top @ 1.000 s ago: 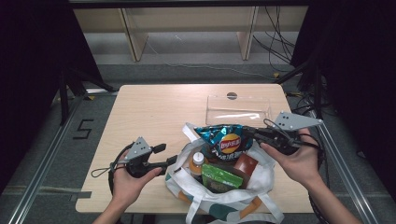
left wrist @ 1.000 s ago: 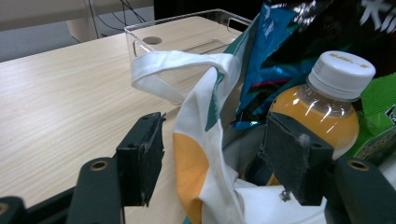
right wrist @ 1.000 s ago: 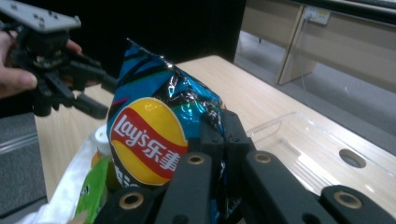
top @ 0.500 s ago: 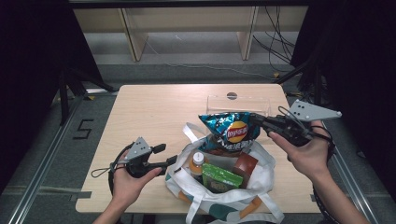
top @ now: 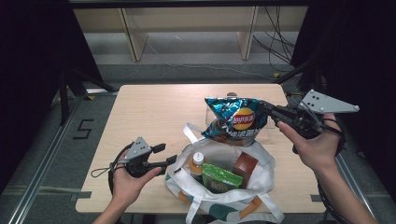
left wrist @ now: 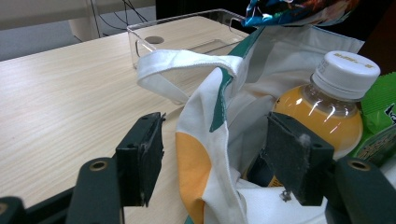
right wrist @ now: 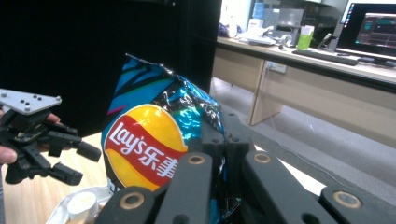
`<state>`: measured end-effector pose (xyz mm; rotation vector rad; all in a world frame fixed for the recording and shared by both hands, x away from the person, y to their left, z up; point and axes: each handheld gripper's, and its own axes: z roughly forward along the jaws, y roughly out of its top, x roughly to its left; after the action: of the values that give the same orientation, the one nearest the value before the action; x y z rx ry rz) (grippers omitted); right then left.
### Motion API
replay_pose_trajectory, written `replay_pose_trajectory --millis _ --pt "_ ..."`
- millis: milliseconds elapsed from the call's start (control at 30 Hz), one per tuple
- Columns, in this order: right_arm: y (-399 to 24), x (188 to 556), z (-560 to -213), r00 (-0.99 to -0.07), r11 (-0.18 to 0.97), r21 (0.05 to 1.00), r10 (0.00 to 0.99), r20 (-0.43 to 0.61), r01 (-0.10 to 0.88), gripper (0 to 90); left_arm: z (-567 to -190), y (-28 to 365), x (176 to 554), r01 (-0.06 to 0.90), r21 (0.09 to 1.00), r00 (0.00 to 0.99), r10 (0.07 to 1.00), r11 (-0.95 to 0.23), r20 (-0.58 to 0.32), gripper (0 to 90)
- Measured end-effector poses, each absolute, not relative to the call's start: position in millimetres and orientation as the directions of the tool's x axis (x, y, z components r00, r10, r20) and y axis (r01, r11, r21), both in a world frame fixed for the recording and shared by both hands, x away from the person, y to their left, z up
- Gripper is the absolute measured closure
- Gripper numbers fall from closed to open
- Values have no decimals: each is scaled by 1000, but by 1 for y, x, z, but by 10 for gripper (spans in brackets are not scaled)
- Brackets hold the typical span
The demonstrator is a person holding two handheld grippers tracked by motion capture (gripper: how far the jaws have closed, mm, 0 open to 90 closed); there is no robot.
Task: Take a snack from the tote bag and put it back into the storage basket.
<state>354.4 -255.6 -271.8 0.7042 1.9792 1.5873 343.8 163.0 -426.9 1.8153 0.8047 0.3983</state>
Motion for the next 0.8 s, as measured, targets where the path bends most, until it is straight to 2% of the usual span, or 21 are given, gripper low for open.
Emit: replay_pose_trajectory --millis 367,800 --pt "-265 359 -265 -698 163 986 711 -86 45 900 -427 163 345 335 919 718 688 -206 -108 368" --pt "-270 370 -264 -671 121 991 739 -57 49 900 -427 163 344 333 922 714 691 -199 -109 367"
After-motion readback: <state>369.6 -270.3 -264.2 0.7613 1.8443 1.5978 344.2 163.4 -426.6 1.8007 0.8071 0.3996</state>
